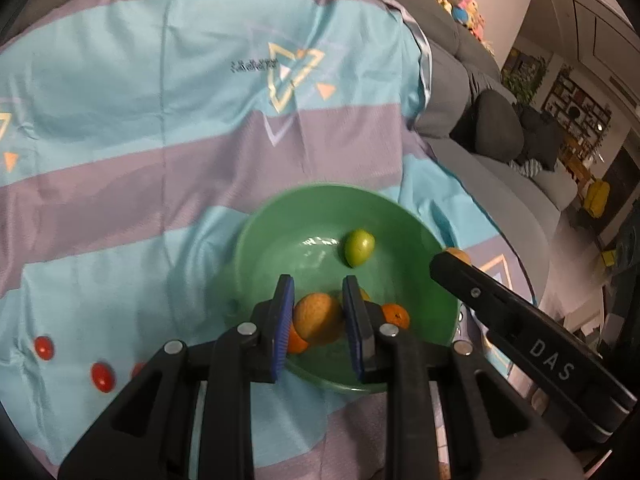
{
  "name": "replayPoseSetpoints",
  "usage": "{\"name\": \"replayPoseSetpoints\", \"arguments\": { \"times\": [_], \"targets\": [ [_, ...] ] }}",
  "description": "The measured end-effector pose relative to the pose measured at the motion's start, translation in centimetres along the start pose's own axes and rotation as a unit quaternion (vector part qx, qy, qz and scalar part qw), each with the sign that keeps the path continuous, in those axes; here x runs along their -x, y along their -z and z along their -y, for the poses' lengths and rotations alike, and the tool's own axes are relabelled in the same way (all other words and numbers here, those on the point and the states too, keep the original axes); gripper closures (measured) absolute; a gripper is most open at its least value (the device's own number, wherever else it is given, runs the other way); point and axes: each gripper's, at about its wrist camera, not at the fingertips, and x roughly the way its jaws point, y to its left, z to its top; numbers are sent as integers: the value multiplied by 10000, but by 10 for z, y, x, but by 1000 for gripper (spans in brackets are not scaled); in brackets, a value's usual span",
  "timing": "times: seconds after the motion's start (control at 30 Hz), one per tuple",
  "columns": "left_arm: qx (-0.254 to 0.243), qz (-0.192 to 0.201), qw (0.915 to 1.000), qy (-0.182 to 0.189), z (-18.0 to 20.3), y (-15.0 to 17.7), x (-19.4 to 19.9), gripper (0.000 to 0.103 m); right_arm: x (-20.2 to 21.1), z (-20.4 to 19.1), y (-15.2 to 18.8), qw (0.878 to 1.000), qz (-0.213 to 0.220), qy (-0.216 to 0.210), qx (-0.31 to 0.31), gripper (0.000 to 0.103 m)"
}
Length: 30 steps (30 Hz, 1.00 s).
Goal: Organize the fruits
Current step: 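Carry both yellow fruits over the green bowl and open both grippers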
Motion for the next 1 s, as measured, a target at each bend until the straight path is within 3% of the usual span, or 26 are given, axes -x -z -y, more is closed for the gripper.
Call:
{"name": "replayPoseSetpoints", "arguments": {
  "times": [0.5, 1.0],
  "targets": [
    [-97, -400, 9992, -22, 5, 8, -38, 79, -32, 20, 7, 9981, -512, 310, -170, 74],
    [-91, -616, 9980, -111, 2, 11, -56, 79, -45, 22, 10, 9958, -753, 503, -119, 74]
  ]
}}
